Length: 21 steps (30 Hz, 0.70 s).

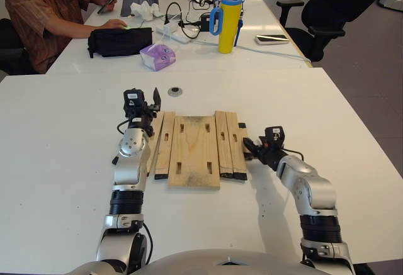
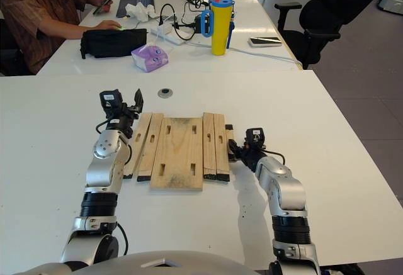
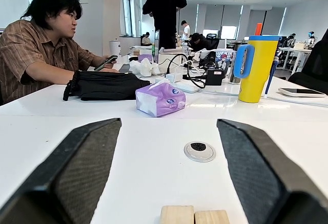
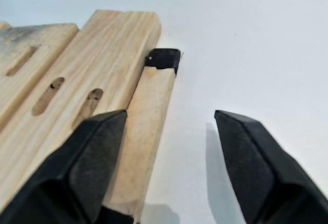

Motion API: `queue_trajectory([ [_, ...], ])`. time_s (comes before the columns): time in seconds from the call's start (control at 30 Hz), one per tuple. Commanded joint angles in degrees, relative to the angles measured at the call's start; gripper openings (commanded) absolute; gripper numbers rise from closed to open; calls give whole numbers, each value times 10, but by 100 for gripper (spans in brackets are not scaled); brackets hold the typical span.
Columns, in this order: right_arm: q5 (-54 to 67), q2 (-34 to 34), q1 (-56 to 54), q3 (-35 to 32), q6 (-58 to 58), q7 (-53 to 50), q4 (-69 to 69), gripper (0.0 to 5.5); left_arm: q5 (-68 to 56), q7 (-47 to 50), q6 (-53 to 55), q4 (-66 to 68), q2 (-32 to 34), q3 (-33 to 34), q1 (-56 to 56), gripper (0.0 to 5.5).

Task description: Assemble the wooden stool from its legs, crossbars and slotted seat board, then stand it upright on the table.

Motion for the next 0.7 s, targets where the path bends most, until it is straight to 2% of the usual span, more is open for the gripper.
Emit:
queue_trajectory([
  [0.03,0,0,-7,-4,-7,-4,4,318,-1,-2,4,6,3,-1,-9,350],
  [0.7,2,0,-10,-5,-11,-8,11,318,0,1,2,8,7,2,-13,350],
])
